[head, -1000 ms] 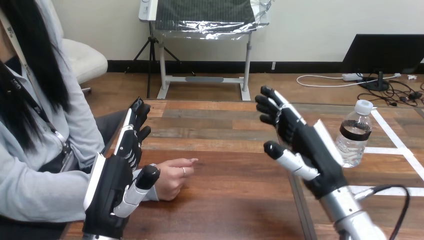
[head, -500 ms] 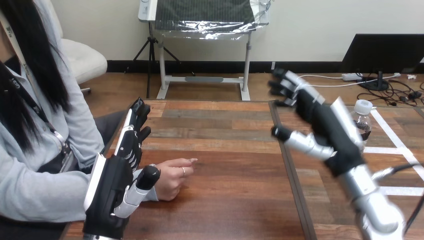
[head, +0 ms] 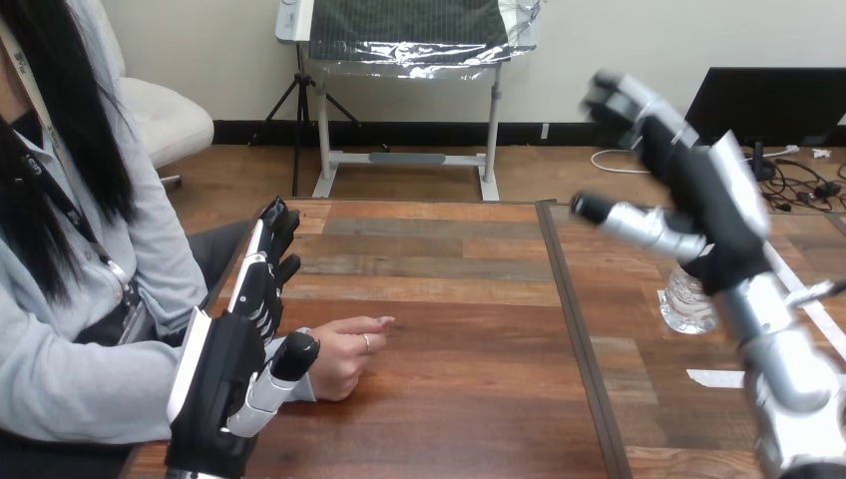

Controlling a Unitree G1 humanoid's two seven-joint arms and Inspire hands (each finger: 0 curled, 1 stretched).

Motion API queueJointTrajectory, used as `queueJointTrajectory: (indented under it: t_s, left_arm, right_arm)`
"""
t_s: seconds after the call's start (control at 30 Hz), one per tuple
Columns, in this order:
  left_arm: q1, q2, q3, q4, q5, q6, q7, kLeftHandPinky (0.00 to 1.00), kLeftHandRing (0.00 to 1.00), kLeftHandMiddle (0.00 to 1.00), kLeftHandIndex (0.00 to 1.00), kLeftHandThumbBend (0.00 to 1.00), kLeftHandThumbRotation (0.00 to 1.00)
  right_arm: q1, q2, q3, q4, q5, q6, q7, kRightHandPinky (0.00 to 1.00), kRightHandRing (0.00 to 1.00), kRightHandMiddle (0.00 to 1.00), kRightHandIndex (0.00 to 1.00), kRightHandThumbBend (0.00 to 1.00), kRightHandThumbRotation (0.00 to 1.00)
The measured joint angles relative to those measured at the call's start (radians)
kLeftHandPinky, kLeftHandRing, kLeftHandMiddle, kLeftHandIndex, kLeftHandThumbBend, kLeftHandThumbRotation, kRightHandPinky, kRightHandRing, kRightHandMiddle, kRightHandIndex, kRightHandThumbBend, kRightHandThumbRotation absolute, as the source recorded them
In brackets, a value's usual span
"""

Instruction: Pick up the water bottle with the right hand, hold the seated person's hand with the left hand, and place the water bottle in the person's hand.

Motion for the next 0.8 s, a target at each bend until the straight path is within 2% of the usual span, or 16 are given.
queueJointTrajectory:
  t_s: [0.47,0.8]
  left_arm:
    - [0.002,0.0,0.0,0.0,0.0,0.0,0.0,0.96,1.0,1.0,1.0,1.0,0.88]
    - [0.002,0.0,0.0,0.0,0.0,0.0,0.0,0.95,1.0,1.0,1.0,1.0,0.89]
  right_arm:
    - [-0.119,-0.072,-0.015,0.052,-0.021,0.02,-0.086,0.91,0.9,0.85,0.88,1.0,0.45]
    - [-0.209,-0.114,-0.017,0.115,-0.045,0.056,-0.15,0.93,0.91,0.85,0.88,1.0,0.44]
